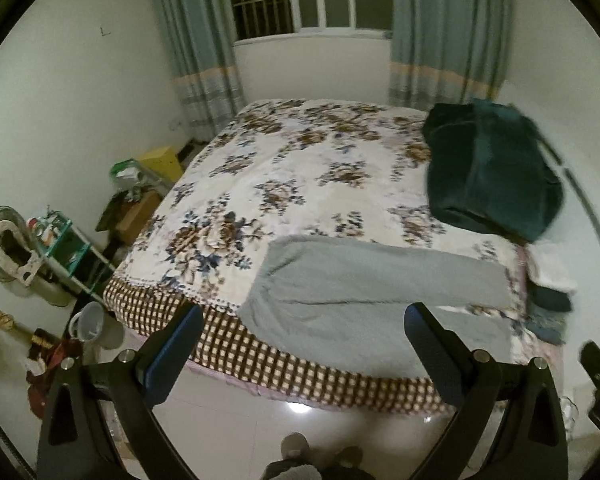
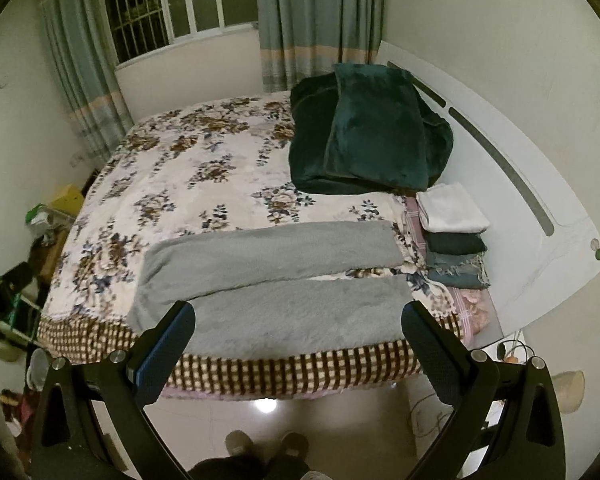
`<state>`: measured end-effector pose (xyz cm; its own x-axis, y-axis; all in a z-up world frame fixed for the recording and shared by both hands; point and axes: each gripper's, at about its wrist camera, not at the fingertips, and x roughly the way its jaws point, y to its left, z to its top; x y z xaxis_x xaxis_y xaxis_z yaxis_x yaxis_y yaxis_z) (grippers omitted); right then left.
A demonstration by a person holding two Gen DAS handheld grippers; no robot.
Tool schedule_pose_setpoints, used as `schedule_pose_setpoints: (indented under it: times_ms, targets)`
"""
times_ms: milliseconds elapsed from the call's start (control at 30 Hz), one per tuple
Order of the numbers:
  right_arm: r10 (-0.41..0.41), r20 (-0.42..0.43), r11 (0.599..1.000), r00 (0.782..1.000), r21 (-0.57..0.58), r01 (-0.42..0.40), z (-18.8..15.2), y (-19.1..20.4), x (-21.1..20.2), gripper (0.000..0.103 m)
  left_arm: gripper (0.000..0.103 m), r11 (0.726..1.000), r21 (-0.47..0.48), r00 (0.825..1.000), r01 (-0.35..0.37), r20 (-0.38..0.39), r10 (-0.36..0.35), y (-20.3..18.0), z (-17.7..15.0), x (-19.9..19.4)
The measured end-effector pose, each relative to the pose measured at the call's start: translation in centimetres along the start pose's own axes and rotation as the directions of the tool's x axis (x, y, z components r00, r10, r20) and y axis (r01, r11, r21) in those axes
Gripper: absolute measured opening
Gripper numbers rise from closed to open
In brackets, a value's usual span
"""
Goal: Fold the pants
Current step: 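Grasp the grey sweatpants' leg ends with the left and right grippers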
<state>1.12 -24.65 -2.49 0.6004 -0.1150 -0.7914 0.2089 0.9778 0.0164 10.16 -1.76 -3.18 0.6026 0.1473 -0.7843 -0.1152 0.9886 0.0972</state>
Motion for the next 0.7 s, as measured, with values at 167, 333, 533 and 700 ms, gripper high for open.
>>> schedule_pose_setpoints:
  times_ms: [167,333,533,700]
  targets:
    - [-0.033,-0.045,0.999,0.998,0.008,0.033,3.9,-1.2,8.5,0.103,0.103,0.999,0.018,0.998,-0.046,-0.052,0.046,-1.8,2.5,6.8]
    - [-0.051,-0.108,0.998,0.993,0.028,0.054,7.5,-1.2,16.8,0.103,0.103,0.996,0.057,0.991,-0.075,-0.102,0.081,-4.1,5.5,14.8]
    - [-0.057,-0.215,0.993,0.975,0.089,0.078,13.3,-1.0,32.7,0.103,0.103,0.995,0.077,0.97,-0.064,-0.231,0.08,-6.4,9.8,27.4]
    - [-0.06,-0.338,0.974,0.939,0.186,0.129,17.4,-0.7,47.0,0.103,0.103,0.996,0.043,0.909,-0.076,-0.408,0.087,-7.5,12.2,40.6]
